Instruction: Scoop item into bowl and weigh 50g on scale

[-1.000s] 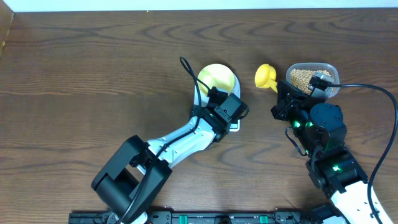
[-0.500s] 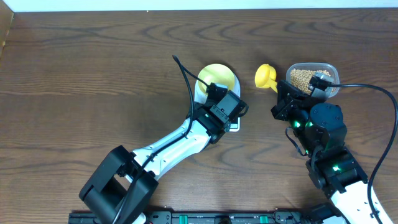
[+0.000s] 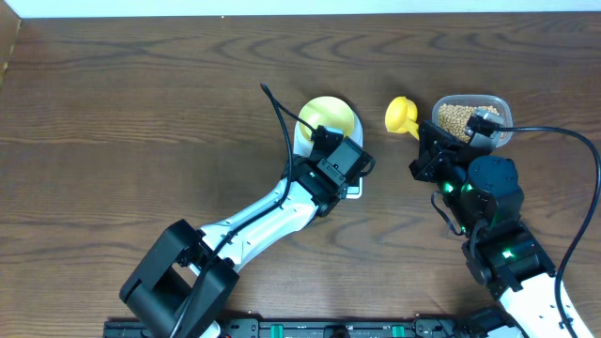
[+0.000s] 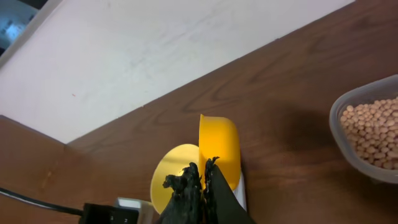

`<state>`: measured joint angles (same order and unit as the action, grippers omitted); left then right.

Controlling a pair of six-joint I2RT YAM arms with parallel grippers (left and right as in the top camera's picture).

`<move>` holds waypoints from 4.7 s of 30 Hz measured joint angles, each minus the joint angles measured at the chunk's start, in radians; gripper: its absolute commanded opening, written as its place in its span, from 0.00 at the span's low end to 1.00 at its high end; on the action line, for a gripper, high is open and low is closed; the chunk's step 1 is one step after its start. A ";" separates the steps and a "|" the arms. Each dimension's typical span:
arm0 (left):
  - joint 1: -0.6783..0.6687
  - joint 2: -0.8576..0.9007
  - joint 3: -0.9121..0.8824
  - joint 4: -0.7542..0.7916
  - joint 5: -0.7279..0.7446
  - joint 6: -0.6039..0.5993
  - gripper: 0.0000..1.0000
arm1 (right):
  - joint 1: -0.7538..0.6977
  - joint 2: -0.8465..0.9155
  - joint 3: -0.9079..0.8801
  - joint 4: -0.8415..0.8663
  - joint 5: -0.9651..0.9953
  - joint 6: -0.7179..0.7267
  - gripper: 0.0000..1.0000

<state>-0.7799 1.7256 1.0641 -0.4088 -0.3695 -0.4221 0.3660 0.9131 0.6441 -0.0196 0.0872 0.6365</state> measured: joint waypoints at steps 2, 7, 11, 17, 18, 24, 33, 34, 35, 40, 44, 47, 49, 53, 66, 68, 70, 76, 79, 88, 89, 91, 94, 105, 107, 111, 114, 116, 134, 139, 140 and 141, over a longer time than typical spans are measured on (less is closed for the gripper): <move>0.000 0.000 0.000 -0.001 0.000 0.000 0.84 | 0.000 0.000 0.000 0.000 0.000 -0.036 0.01; 0.000 0.000 0.000 -0.010 0.000 0.000 0.84 | 0.000 0.000 0.000 0.001 0.000 -0.113 0.01; 0.000 0.000 0.000 -0.011 0.000 0.000 0.84 | 0.000 0.000 0.000 -0.064 -0.024 -0.134 0.01; 0.000 0.000 0.000 -0.011 0.000 0.000 0.84 | 0.000 0.000 0.000 -0.131 -0.070 -0.148 0.01; 0.000 0.000 0.000 -0.011 0.000 0.000 0.84 | 0.000 0.000 0.000 -0.129 -0.074 -0.148 0.01; 0.000 0.000 0.000 -0.011 0.000 0.000 0.84 | 0.000 0.000 0.000 -0.150 -0.082 -0.143 0.01; 0.000 0.000 0.000 -0.011 0.000 0.000 0.84 | 0.000 0.000 0.000 -0.179 -0.088 -0.110 0.01; 0.000 0.000 0.000 -0.011 0.000 0.000 0.84 | 0.000 0.000 0.000 -0.179 -0.088 -0.110 0.01; 0.000 0.000 0.000 -0.011 0.000 0.000 0.84 | 0.000 0.000 0.000 -0.179 -0.088 -0.110 0.01; 0.000 0.000 0.000 -0.011 0.000 0.000 0.84 | 0.000 0.000 0.000 -0.179 -0.088 -0.110 0.01; 0.000 0.000 0.000 -0.011 0.000 0.000 0.84 | 0.000 0.000 0.000 -0.179 -0.088 -0.110 0.01; 0.000 0.000 0.000 -0.011 0.000 0.000 0.84 | 0.000 0.000 0.000 -0.179 -0.088 -0.110 0.01; 0.000 0.000 0.000 -0.011 0.000 0.000 0.84 | 0.000 0.000 0.000 -0.179 -0.088 -0.110 0.01; 0.000 0.000 0.000 -0.011 0.000 0.000 0.84 | 0.000 0.000 0.000 -0.179 -0.088 -0.110 0.01; 0.000 0.000 0.000 -0.011 0.000 0.000 0.84 | 0.000 0.000 0.000 -0.183 -0.088 -0.139 0.01; 0.000 0.000 0.000 -0.011 0.000 0.000 0.84 | 0.000 0.000 0.000 -0.183 -0.088 -0.141 0.01; 0.000 0.000 0.000 -0.011 0.000 0.000 0.84 | 0.000 0.000 0.000 -0.183 -0.088 -0.143 0.01; 0.000 0.000 0.000 -0.011 0.000 0.000 0.84 | 0.000 0.000 0.000 -0.189 -0.088 -0.148 0.01; 0.000 0.000 0.000 -0.011 0.000 0.000 0.84 | 0.000 0.000 0.000 -0.190 -0.088 -0.148 0.01; 0.000 0.000 0.000 -0.011 0.000 0.000 0.84 | 0.000 0.000 0.000 -0.190 -0.088 -0.148 0.01; 0.000 0.000 0.000 -0.011 0.000 0.000 0.84 | 0.000 0.000 0.000 -0.190 -0.088 -0.148 0.01; 0.000 0.000 0.000 -0.011 0.000 0.000 0.84 | 0.000 0.000 0.000 -0.190 -0.088 -0.148 0.01; 0.000 0.000 0.000 -0.011 0.000 0.000 0.84 | 0.000 0.000 0.000 -0.190 -0.084 -0.148 0.01; 0.000 0.000 0.000 -0.011 0.000 0.000 0.84 | 0.000 0.000 0.000 -0.183 -0.072 -0.148 0.01; 0.000 0.000 0.000 -0.011 0.000 0.000 0.84 | 0.000 0.000 0.000 -0.183 -0.072 -0.148 0.01; 0.000 0.000 0.000 -0.011 0.000 0.000 0.84 | 0.000 0.000 0.000 -0.182 -0.072 -0.148 0.01; 0.000 0.000 0.000 -0.011 0.000 0.000 0.84 | 0.000 0.000 0.000 -0.181 -0.071 -0.148 0.01; 0.000 0.000 0.000 -0.011 0.000 0.000 0.84 | 0.000 0.000 0.000 -0.178 -0.072 -0.148 0.01; 0.000 0.000 0.000 -0.011 0.000 0.000 0.84 | 0.000 0.000 0.000 -0.178 -0.071 -0.148 0.01; 0.000 0.000 0.000 -0.011 0.000 0.000 0.84 | 0.000 0.000 0.000 -0.178 -0.071 -0.148 0.01; 0.000 0.000 0.000 -0.011 0.000 0.000 0.84 | 0.000 0.000 0.000 -0.178 -0.071 -0.148 0.01; 0.000 0.000 0.000 -0.011 0.000 0.000 0.85 | 0.000 0.000 0.000 -0.178 -0.071 -0.148 0.01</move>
<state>-0.7799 1.7256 1.0641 -0.4198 -0.3695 -0.4221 0.3664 0.9131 0.6445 -0.1974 0.0158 0.4885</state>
